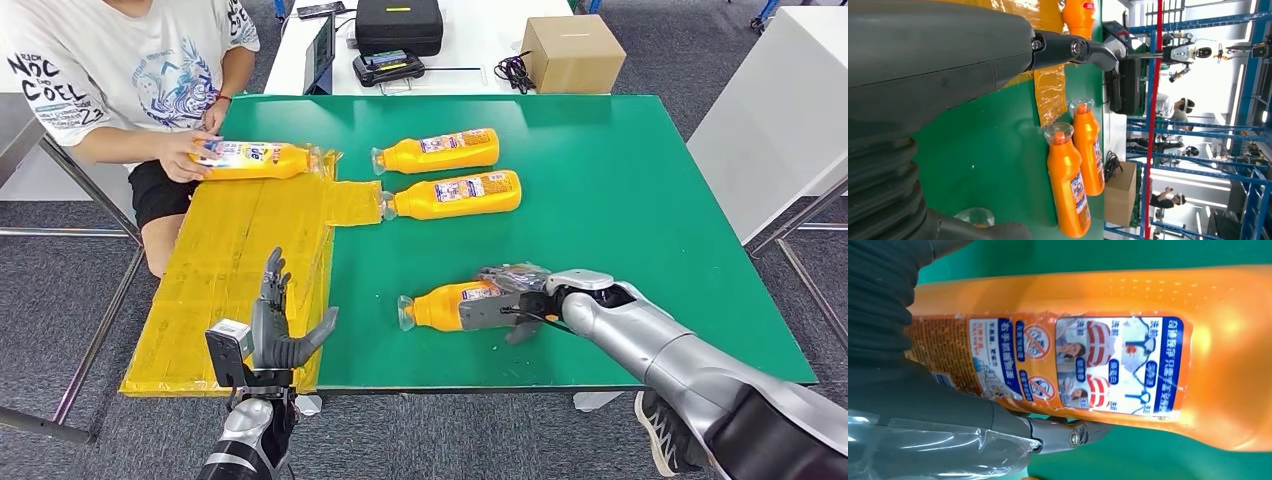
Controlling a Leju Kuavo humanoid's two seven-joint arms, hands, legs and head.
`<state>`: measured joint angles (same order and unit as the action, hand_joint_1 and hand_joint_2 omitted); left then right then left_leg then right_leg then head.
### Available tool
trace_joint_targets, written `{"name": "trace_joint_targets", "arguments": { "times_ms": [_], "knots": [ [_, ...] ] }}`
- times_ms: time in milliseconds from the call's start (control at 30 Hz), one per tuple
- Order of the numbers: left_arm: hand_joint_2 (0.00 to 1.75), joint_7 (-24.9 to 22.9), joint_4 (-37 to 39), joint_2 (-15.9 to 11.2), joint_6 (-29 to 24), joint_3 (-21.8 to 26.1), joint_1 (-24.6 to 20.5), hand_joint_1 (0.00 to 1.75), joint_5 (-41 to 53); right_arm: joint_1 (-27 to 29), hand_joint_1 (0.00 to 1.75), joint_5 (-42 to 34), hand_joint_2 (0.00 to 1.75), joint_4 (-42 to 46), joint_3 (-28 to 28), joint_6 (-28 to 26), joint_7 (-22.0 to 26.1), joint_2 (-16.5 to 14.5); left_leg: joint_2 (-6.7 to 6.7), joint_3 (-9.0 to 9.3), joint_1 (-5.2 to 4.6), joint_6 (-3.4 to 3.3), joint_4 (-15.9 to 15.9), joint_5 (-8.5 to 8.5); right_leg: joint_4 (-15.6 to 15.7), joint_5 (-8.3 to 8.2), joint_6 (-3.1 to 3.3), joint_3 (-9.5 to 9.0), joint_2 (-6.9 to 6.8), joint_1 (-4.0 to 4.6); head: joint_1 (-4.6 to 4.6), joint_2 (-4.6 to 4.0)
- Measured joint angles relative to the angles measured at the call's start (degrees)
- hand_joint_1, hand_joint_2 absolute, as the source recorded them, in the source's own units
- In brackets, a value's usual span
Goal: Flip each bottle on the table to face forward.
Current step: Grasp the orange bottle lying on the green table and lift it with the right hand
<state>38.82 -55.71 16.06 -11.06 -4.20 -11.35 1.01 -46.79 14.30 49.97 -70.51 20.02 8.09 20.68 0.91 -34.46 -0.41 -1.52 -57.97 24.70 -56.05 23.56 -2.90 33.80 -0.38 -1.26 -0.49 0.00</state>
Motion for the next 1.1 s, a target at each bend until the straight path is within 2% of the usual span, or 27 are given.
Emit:
{"name": "trace_joint_targets", "arguments": {
  "times_ms": [567,600,733,833,933,1100],
  "knots": [
    [1.75,-0.4,1.2,0.0,0.7,0.0,-0.1,0.00,-0.3,0.9,0.00,6.6,1.75,-7.4,0.1,-1.3,0.6,-5.0,-0.29,0.21,0.01,0.00,0.0,0.02,0.0,0.00,0.00,-0.12,0.18,0.01,0.01,0.00],
    [1.75,-0.5,1.3,0.0,0.7,0.0,-0.2,0.00,-0.3,0.8,0.08,6.8,1.75,-7.8,0.1,-1.3,0.7,-5.3,-0.33,0.26,0.01,0.00,0.0,0.02,0.0,-0.01,0.00,-0.15,0.19,0.01,0.01,0.00],
    [1.75,-0.6,1.6,0.0,0.7,0.1,-0.3,0.00,-0.4,0.8,1.58,7.2,1.75,-9.2,0.1,-1.7,0.9,-6.2,-0.42,0.43,0.01,0.00,0.0,0.03,0.0,-0.03,0.00,-0.28,0.24,0.02,0.02,0.00],
    [1.75,-0.6,1.8,0.0,0.7,0.1,-0.4,0.00,-0.5,1.0,1.75,7.2,1.75,-9.9,0.5,-3.0,1.0,-6.8,-0.48,0.58,0.01,0.00,0.0,0.03,0.0,-0.08,0.03,-0.39,0.32,0.02,0.02,0.00],
    [1.75,-0.6,1.8,0.0,0.7,0.1,-0.4,0.00,-0.5,1.6,1.75,7.2,1.75,-10.2,1.3,-5.5,1.3,-7.2,-0.61,0.64,0.01,0.00,0.0,0.03,0.0,-0.16,0.14,-0.41,0.40,0.04,0.02,0.00],
    [1.75,-0.7,1.2,0.0,0.8,0.2,0.4,0.00,-0.4,6.6,1.75,8.0,1.75,-8.1,7.6,-16.4,2.2,-7.9,-0.60,0.65,0.05,-0.01,0.0,0.01,0.0,-0.16,0.14,-0.47,0.39,0.07,0.02,0.00]
  ]
}}
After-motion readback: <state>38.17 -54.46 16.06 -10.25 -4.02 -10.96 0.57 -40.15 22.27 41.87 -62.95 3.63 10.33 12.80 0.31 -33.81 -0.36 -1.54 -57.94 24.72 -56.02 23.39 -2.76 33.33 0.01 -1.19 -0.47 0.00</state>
